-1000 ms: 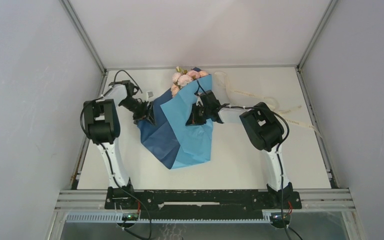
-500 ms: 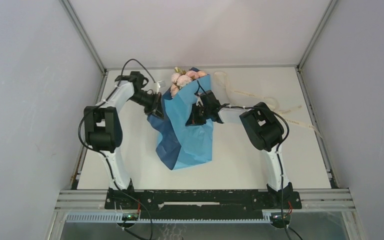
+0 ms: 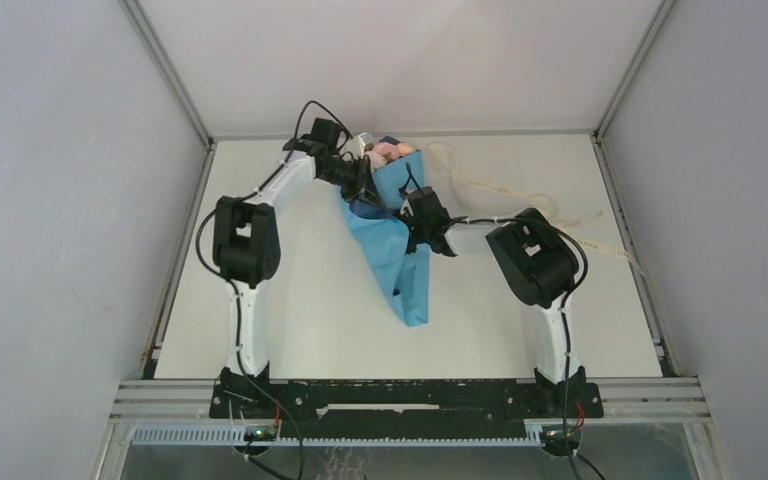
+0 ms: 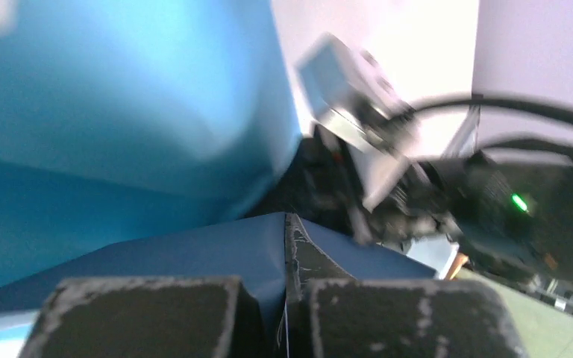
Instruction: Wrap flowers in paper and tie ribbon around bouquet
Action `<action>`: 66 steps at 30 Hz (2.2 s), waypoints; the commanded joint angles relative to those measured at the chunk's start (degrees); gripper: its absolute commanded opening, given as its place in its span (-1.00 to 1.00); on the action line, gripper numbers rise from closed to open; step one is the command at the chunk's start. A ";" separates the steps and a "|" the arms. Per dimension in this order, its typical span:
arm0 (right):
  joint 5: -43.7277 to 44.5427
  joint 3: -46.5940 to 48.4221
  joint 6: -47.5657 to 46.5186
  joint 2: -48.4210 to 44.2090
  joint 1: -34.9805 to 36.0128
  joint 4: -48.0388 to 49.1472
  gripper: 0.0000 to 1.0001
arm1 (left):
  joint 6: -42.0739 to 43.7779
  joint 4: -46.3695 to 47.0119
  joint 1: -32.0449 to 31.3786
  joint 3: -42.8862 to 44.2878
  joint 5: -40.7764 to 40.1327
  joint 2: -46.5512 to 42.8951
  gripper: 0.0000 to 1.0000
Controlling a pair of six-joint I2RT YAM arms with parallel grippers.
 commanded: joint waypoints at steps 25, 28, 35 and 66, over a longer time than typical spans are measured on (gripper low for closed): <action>-5.31 -8.64 -9.58 -10.11 -11.53 -5.42 -0.76 | 0.92 5.28 -4.57 5.53 -16.66 4.70 -1.00; -7.34 -7.45 -7.84 -5.16 -11.88 -4.39 -0.82 | 1.11 5.05 -6.42 6.42 -16.30 2.45 -1.00; -8.29 -7.52 -6.79 -3.36 -11.51 -3.84 -0.86 | 1.99 3.95 -10.79 12.58 -17.32 3.37 -1.00; -8.83 -8.26 -18.32 -24.19 -18.88 -9.01 -0.06 | 1.36 4.37 -11.22 19.02 -24.69 16.86 -1.00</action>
